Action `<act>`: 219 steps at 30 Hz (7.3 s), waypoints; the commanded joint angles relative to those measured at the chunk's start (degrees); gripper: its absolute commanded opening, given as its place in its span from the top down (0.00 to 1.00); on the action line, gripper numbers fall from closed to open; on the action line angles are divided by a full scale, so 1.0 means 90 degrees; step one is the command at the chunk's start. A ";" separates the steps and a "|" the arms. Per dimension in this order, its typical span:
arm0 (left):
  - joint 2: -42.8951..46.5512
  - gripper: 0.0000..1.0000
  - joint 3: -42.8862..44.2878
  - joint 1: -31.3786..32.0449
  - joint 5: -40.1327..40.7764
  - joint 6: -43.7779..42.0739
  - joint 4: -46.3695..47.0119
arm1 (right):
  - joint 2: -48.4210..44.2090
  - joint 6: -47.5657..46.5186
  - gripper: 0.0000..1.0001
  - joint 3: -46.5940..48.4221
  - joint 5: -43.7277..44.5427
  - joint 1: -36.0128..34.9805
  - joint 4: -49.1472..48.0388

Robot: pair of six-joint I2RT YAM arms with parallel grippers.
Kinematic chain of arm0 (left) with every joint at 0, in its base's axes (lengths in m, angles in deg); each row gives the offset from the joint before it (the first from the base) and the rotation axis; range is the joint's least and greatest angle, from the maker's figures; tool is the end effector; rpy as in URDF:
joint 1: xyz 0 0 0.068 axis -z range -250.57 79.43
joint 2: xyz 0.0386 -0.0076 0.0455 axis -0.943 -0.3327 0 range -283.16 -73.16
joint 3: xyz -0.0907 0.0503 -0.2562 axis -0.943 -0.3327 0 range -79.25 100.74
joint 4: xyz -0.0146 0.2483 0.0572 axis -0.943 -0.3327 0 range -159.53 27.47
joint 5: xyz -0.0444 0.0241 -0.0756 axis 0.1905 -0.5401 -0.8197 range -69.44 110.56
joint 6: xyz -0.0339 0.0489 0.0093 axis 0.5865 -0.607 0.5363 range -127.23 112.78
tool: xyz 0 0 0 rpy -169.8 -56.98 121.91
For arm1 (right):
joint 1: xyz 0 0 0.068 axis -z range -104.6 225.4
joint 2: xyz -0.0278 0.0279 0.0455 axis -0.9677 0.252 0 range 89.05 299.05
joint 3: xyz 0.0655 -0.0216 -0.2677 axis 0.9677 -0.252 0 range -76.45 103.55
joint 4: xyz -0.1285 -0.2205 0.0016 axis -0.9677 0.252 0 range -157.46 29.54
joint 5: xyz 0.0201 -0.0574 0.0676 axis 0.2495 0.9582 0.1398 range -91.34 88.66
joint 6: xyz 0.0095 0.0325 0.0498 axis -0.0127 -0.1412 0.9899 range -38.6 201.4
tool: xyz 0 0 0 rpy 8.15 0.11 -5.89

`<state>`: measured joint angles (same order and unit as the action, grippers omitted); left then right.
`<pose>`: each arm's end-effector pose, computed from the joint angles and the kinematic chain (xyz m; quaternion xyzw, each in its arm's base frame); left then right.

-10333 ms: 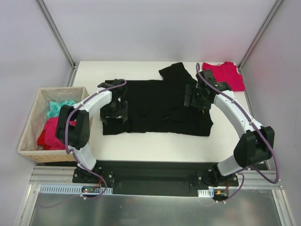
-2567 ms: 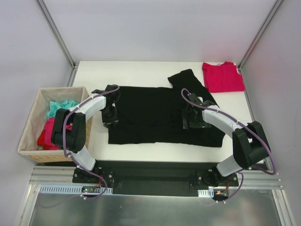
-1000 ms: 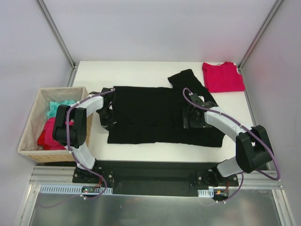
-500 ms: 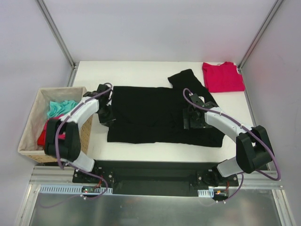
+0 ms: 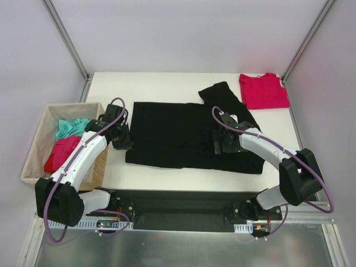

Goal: Fold and stack the t-shirts

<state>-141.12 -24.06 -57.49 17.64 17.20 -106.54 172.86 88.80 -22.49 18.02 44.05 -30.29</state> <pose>0.2238 -0.0543 0.2683 -0.0874 0.9540 -0.1150 0.2628 0.2408 0.1294 0.2062 -0.1677 0.9519 -0.0902 0.2399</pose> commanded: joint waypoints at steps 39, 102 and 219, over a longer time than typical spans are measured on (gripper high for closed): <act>0.1058 0.01 -0.0352 0.0324 -0.0115 -0.0341 0.0114 | 0.0131 0.0076 0.06 0.0685 0.0535 -0.0627 0.0411; -0.1599 0.49 -0.0420 -0.1590 -0.1278 -0.0536 0.0271 | 0.0385 0.0067 0.06 0.0323 0.0525 -0.0549 0.0089; -0.1872 0.90 0.1698 -0.0457 -0.0408 -0.0634 0.0447 | -0.0347 -0.0393 0.11 0.0792 0.1277 0.0026 -0.0282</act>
<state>-156.62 -12.65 -61.90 12.27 11.34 -102.21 169.67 86.24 -16.90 30.78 43.44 -31.23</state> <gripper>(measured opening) 0.102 0.891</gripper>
